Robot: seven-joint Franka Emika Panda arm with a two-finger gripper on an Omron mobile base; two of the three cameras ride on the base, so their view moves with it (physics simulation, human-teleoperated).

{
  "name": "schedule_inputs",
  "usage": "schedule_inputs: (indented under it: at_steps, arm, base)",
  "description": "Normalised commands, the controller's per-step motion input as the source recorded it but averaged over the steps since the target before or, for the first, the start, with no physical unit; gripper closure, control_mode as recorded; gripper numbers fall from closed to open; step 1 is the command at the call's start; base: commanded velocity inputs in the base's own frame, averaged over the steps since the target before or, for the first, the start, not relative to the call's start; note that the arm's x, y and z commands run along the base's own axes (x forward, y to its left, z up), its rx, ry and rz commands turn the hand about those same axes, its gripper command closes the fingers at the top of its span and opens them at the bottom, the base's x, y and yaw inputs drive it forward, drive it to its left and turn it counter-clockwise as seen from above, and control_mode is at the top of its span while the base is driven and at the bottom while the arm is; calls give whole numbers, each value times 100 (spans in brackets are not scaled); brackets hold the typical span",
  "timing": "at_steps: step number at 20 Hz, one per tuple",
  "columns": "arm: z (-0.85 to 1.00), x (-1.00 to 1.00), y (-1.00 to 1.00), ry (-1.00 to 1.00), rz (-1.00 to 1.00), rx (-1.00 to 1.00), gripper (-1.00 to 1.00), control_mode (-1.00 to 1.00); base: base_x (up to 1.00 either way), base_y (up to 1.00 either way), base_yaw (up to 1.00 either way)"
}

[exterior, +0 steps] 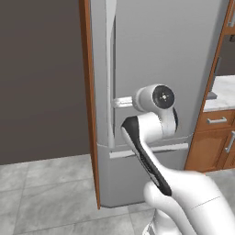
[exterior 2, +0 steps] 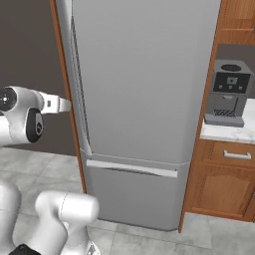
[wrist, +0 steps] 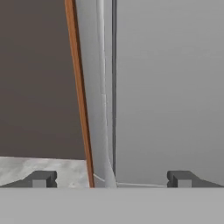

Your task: Take the lemon wedge from the fridge and place it on the plate with fish on the dining counter.

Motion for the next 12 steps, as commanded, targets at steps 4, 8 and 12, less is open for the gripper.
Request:
schedule_inputs:
  at_steps: [4,8,12]
  arm:
    - [0,72,38,0,0,-2,-100,-100]
    - [0,36,2,1,-2,0,-100,-100]
    - [0,44,12,1,-2,0,-100,-100]
  base:
    - [0,0,0]
    - [0,0,0]
    - [0,0,0]
